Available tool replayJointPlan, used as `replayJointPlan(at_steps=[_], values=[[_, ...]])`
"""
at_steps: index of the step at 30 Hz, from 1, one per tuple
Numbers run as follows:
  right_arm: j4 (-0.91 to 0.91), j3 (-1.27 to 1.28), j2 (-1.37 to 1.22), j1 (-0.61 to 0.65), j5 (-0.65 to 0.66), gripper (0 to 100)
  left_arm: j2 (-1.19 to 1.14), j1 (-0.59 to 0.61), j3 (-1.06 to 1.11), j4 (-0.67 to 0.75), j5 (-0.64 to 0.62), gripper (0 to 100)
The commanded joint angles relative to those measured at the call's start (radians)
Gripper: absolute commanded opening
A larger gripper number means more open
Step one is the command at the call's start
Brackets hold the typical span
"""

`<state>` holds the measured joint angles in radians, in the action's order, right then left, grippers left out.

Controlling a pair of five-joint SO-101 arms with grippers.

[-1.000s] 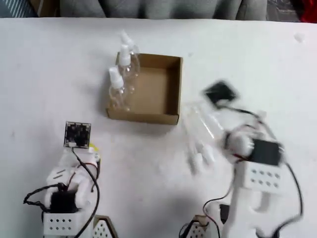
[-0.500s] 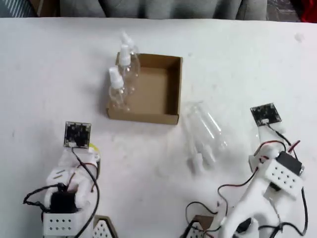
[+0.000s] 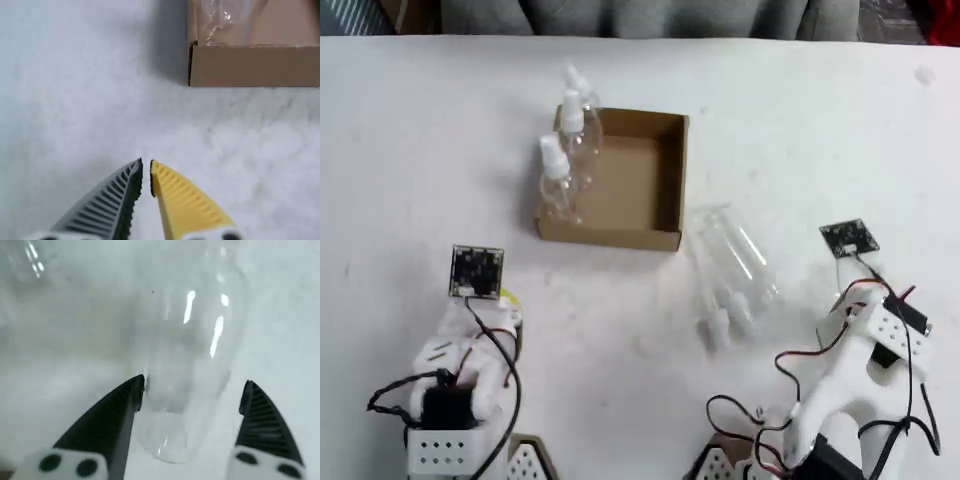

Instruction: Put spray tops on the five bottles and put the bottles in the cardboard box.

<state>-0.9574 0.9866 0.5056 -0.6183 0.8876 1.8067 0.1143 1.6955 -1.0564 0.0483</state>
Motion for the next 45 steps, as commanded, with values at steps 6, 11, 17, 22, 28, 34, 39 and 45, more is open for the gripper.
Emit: replayJointPlan(at_steps=[6, 11, 17, 22, 28, 34, 39, 45], values=[[-0.351, -0.336, -0.001, 0.002, 0.009, 18.6, 0.018, 0.004, -0.003, 0.009, 0.011, 2], [-0.579, -0.483, -0.001, 0.025, 0.008, 5.2, 0.018, 0.004, -0.003, 0.009, 0.011, 2], [-0.753, -0.509, 0.015, 0.101, -0.1, 1.7, 0.018, 0.004, -0.003, 0.009, 0.011, 3], [-0.756, -0.428, 0.153, 0.22, -0.19, 1.7, 0.018, 0.005, -0.003, 0.009, 0.011, 3], [-0.702, -0.282, 0.383, 0.476, -0.279, 1.8, 0.018, 0.007, -0.003, 0.009, 0.011, 3], [-0.615, -0.189, 0.383, 0.68, -0.288, 1.9, 0.018, 0.007, -0.003, 0.009, 0.011, 3], [-0.561, -0.186, 0.248, 0.753, -0.288, 1.9, 0.018, 0.007, -0.003, 0.009, 0.011, 3], [-0.424, -0.186, 0.084, 0.76, -0.351, 13.1, 0.018, 0.007, -0.003, 0.009, 0.011, 3]])
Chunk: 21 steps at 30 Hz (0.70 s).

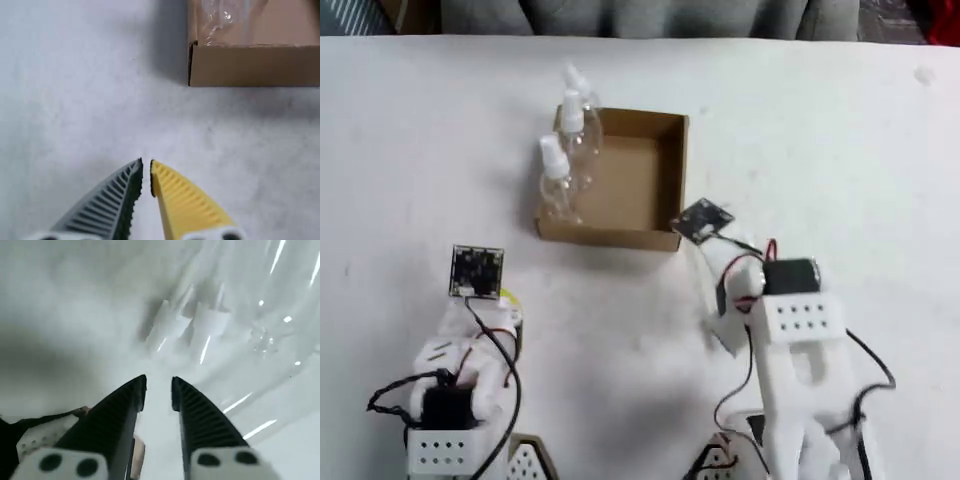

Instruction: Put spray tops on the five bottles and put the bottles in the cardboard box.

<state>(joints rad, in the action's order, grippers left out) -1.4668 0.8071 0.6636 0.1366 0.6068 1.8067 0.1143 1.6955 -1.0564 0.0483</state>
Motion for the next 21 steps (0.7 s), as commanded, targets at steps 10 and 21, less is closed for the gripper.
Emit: replayJointPlan(at_steps=[10, 21], values=[[0.26, 0.021, -0.159, 0.096, -0.276, 6.3, 0.018, 0.004, -0.003, 0.012, 0.011, 3], [0.361, 0.132, -0.168, 0.047, -0.275, 18.7, 0.018, 0.002, -0.003, 0.014, 0.011, 3]])
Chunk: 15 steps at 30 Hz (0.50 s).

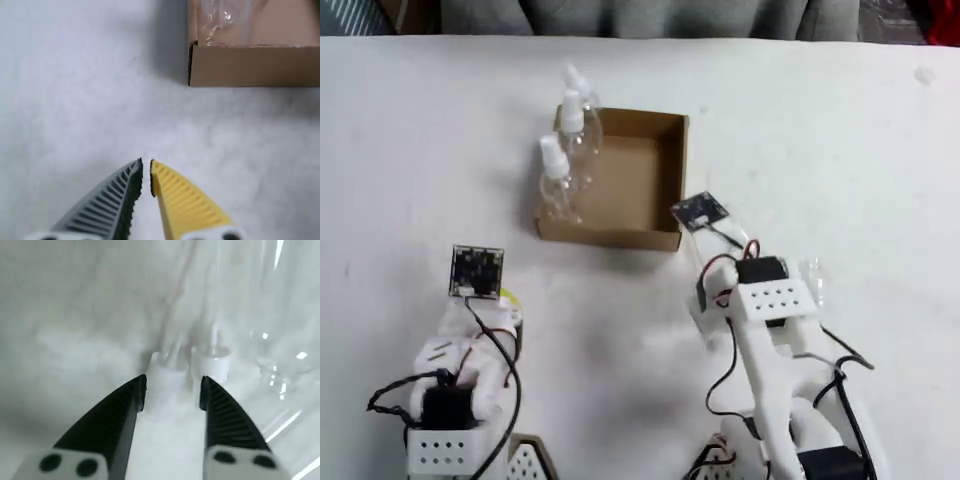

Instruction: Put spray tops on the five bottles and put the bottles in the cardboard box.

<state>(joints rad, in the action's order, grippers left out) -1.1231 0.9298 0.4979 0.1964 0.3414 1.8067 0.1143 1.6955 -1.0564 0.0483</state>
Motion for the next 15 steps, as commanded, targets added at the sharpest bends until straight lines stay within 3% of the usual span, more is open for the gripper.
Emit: replayJointPlan(at_steps=[1, 15], values=[[0.038, 0.023, -0.001, -0.01, -0.009, 18.7, 0.018, 0.002, -0.003, 0.014, 0.011, 3], [0.173, 0.141, -0.002, 0.058, -0.009, 18.7, 0.018, 0.002, -0.003, 0.014, 0.011, 3]])
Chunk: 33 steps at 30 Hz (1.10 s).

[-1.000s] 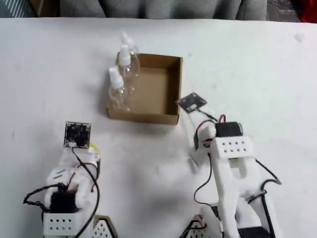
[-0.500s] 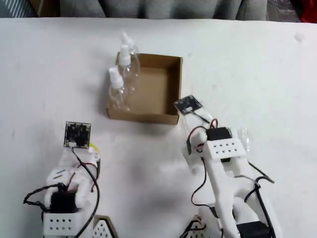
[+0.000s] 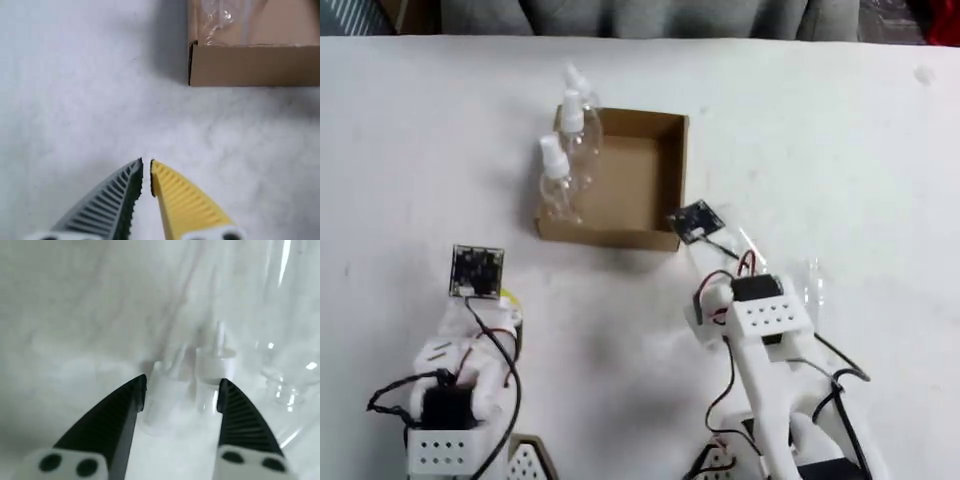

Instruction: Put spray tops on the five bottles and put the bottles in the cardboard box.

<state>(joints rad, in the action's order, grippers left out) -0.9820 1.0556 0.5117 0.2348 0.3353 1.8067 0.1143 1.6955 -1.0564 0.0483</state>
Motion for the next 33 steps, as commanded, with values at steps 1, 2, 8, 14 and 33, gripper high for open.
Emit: replayJointPlan(at_steps=[1, 2, 8, 14, 33], values=[[0.039, 0.021, -0.016, 0.019, -0.003, 18.7, 0.018, 0.002, -0.003, 0.014, 0.011, 3], [0.044, 0.023, -0.016, 0.019, -0.003, 18.7, 0.018, 0.002, -0.003, 0.014, 0.011, 3], [-0.059, -0.06, 0.038, 0.008, -0.003, 18.7, 0.018, 0.004, -0.003, 0.014, 0.011, 3], [-0.142, -0.089, 0.173, 0.027, -0.002, 18.7, 0.018, 0.004, -0.003, 0.014, 0.011, 3], [0.015, 0.066, 0.114, 0.025, -0.002, 18.7, 0.018, 0.002, -0.003, 0.015, 0.011, 3]])
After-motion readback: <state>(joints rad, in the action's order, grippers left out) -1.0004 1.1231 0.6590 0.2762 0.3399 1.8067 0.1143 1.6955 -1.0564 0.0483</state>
